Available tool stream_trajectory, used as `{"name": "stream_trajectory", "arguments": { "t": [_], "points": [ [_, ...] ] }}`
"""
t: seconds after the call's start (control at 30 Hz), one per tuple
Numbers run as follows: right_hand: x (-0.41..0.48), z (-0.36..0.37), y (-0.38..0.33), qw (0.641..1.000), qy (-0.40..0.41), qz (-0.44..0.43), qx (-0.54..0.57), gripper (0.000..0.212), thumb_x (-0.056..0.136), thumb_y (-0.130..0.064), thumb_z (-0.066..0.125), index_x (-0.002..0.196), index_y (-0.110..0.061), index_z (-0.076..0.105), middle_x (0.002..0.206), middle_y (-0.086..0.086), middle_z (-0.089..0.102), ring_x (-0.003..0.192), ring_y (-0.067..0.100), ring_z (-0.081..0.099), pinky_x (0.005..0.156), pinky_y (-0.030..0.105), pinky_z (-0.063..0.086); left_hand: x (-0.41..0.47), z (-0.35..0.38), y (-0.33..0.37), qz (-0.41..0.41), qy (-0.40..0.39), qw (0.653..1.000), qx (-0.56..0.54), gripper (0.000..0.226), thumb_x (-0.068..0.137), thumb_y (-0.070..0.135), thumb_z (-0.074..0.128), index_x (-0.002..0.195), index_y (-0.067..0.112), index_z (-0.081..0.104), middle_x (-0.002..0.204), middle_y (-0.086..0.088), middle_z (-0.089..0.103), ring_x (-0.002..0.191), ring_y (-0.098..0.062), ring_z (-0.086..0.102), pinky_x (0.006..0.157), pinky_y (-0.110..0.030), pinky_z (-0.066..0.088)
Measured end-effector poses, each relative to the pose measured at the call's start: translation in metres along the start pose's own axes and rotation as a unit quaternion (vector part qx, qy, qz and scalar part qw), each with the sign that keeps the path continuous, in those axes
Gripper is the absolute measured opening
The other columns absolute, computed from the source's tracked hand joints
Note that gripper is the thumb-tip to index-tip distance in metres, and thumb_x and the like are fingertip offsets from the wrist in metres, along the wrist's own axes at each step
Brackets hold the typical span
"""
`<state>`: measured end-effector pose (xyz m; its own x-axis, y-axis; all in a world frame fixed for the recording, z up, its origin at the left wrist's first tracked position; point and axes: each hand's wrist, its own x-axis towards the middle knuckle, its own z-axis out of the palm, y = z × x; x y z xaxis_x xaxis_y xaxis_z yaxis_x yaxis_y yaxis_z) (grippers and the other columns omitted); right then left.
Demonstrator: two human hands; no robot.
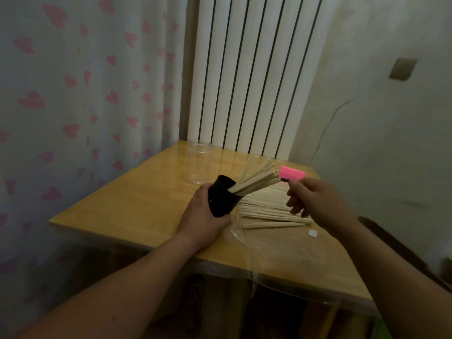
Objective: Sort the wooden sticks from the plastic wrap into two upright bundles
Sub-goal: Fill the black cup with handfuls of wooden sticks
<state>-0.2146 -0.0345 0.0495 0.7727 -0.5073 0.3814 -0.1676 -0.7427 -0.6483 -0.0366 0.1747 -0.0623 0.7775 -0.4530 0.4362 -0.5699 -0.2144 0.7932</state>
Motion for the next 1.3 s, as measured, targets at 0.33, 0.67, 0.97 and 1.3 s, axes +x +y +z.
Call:
{"name": "stream_trajectory", "arguments": {
  "t": [0.33,0.67,0.97,1.3],
  "points": [
    [0.002,0.055,0.03,0.905,-0.206,-0.04,-0.371,0.054,0.096,-0.026,0.059,0.149,-0.032,0.054,0.152,-0.005,0.053,0.139,0.022,0.05,0.113,0.04,0.046,0.003,0.002,-0.005,0.008,0.003,1.0,0.004,0.085,0.074,0.044,0.084,0.145,0.037,0.038,0.133,0.012,0.055,0.12,-0.014,0.057,0.099,-0.044,0.056],
    [0.038,0.071,0.011,0.817,-0.259,-0.072,-0.511,0.037,0.097,-0.026,0.067,0.133,-0.022,0.062,0.126,0.005,0.064,0.111,0.026,0.065,0.092,0.036,0.055,0.003,0.002,-0.006,0.006,0.001,1.0,-0.008,0.085,0.071,0.048,0.082,0.143,0.041,0.038,0.132,0.014,0.056,0.12,-0.012,0.058,0.099,-0.044,0.056],
    [0.029,0.074,0.011,0.798,-0.22,-0.099,-0.552,0.037,0.098,-0.024,0.066,0.134,-0.02,0.061,0.119,0.006,0.068,0.108,0.028,0.069,0.089,0.04,0.057,0.003,0.003,-0.007,0.01,0.002,1.0,-0.004,0.085,0.073,0.046,0.084,0.144,0.039,0.039,0.133,0.014,0.056,0.12,-0.012,0.057,0.099,-0.044,0.056],
    [0.03,0.081,0.012,0.798,-0.245,-0.09,-0.543,0.032,0.097,-0.023,0.069,0.129,-0.02,0.064,0.12,0.006,0.067,0.11,0.027,0.067,0.095,0.039,0.057,0.004,0.002,-0.007,0.01,0.003,1.0,-0.001,0.084,0.075,0.047,0.084,0.145,0.039,0.038,0.133,0.013,0.054,0.121,-0.012,0.056,0.099,-0.042,0.056]
  ]
}}
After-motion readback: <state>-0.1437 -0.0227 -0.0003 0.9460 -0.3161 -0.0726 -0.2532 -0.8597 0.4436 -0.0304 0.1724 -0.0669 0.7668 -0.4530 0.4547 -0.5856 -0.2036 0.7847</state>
